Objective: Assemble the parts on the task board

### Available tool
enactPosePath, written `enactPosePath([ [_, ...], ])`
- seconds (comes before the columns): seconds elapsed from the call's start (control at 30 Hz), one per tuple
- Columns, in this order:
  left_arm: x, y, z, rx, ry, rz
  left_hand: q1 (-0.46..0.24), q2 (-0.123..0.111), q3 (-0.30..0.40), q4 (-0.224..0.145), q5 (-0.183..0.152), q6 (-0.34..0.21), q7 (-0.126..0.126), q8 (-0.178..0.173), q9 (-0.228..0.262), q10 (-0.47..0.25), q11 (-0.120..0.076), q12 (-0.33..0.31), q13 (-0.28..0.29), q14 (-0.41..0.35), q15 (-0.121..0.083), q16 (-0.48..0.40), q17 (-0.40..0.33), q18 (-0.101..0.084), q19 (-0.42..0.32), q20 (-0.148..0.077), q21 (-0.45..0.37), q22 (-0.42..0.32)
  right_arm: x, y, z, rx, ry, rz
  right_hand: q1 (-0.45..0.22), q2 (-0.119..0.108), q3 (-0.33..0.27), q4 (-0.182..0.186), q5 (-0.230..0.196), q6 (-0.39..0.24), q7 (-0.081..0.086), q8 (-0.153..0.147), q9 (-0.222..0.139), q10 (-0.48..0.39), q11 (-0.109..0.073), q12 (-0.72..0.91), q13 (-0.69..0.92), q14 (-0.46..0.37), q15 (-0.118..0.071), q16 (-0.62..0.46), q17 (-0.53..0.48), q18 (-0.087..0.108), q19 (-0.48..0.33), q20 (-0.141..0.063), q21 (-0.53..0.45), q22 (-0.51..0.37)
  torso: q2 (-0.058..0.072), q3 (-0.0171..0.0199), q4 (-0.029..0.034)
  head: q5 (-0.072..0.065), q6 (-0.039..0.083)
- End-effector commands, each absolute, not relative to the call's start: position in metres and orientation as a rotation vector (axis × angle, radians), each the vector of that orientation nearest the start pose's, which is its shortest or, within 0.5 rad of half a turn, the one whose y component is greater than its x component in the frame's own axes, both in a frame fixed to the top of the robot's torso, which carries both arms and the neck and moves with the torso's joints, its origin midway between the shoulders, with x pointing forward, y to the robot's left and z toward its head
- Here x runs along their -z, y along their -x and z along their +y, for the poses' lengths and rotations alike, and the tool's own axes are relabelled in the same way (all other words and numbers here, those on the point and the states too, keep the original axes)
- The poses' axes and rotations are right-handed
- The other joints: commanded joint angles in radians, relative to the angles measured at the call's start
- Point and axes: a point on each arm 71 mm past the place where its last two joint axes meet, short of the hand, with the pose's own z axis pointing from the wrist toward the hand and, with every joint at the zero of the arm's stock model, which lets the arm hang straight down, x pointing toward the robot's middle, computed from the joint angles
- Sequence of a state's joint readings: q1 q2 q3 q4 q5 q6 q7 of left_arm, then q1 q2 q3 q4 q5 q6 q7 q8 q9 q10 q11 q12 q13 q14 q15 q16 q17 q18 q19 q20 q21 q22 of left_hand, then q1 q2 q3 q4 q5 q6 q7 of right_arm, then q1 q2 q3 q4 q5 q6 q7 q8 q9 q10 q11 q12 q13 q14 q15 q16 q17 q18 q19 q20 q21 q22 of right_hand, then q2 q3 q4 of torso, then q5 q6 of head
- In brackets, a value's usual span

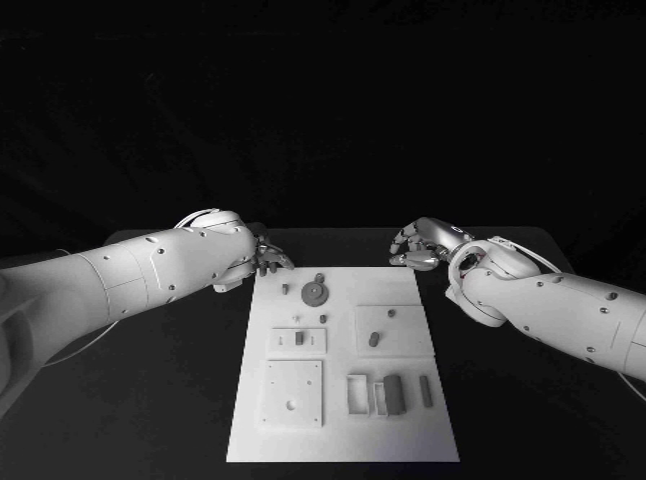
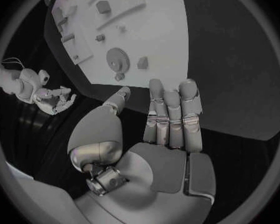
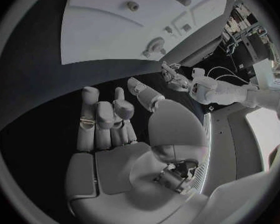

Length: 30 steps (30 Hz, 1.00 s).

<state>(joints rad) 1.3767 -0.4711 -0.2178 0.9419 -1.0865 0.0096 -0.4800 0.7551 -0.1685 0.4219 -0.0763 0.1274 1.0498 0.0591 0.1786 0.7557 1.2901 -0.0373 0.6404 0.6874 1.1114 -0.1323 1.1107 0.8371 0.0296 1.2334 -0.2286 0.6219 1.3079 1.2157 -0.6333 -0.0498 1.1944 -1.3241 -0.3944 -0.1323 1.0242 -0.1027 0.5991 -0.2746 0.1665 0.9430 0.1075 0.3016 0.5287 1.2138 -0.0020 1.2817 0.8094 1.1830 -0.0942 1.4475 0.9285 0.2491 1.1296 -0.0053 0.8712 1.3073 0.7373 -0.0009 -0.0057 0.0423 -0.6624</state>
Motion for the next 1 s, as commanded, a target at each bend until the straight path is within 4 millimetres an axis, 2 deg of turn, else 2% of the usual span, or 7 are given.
enactPosePath([
  [0.03,0.197,-0.59,0.203,0.143,0.205,2.101,0.001,-0.01,0.0,0.005,-0.004,-0.032,0.025,-0.007,-0.002,0.0,0.009,0.006,0.002,-0.004,0.003,0.006,-0.001,0.052,0.0,0.002,-0.003,0.019,0.197,-0.547,-0.194,-0.561,-0.057,1.636,-0.006,-0.001,0.0,0.006,-0.002,0.001,0.008,-0.007,0.002,0.0,0.004,-0.004,0.001,-0.001,-0.006,-0.006,-0.001,0.013,0.0,-0.002,-0.006,0.014,0.003,-0.0003,-0.0021,0.001,0.001],
  [0.47,0.21,-0.592,0.196,0.118,0.165,2.149,0.018,-0.003,-0.002,-0.006,-0.008,-0.03,0.026,-0.007,-0.005,-0.004,0.009,0.011,0.004,-0.008,0.004,0.011,-0.003,0.054,-0.002,0.004,0.0,0.021,0.196,-0.546,-0.192,-0.565,-0.055,1.637,-0.007,-0.001,0.0,0.007,-0.002,0.0,0.008,-0.008,0.002,0.0,0.005,-0.004,0.001,-0.001,-0.006,-0.006,-0.001,0.013,0.001,-0.002,-0.007,0.014,0.002,-0.0003,-0.0027,0.002,-0.004],
  [0.6,0.213,-0.591,0.196,0.114,0.161,2.16,0.022,0.002,-0.004,-0.01,-0.006,-0.03,0.026,-0.007,-0.006,-0.005,0.01,0.013,0.004,-0.009,0.004,0.013,-0.004,0.054,-0.003,0.005,0.001,0.021,0.196,-0.546,-0.191,-0.566,-0.055,1.637,-0.007,-0.001,0.0,0.007,-0.002,0.0,0.008,-0.008,0.002,0.0,0.005,-0.004,0.001,-0.001,-0.006,-0.006,-0.001,0.013,0.001,-0.002,-0.007,0.014,0.003,0.0017,-0.002,0.001,-0.003],
  [1.0,0.223,-0.59,0.198,0.105,0.169,2.173,0.026,0.01,-0.008,-0.017,-0.003,-0.03,0.026,-0.008,-0.007,-0.007,0.01,0.015,0.005,-0.011,0.005,0.015,-0.005,0.054,-0.004,0.006,0.002,0.021,0.196,-0.545,-0.19,-0.572,-0.051,1.638,-0.007,-0.001,0.001,0.008,-0.002,-0.001,0.008,-0.008,0.002,0.0,0.005,-0.004,0.001,-0.001,-0.005,-0.006,-0.001,0.013,0.001,-0.003,-0.007,0.014,0.003,0.0006,-0.002,-0.003,-0.002],
])
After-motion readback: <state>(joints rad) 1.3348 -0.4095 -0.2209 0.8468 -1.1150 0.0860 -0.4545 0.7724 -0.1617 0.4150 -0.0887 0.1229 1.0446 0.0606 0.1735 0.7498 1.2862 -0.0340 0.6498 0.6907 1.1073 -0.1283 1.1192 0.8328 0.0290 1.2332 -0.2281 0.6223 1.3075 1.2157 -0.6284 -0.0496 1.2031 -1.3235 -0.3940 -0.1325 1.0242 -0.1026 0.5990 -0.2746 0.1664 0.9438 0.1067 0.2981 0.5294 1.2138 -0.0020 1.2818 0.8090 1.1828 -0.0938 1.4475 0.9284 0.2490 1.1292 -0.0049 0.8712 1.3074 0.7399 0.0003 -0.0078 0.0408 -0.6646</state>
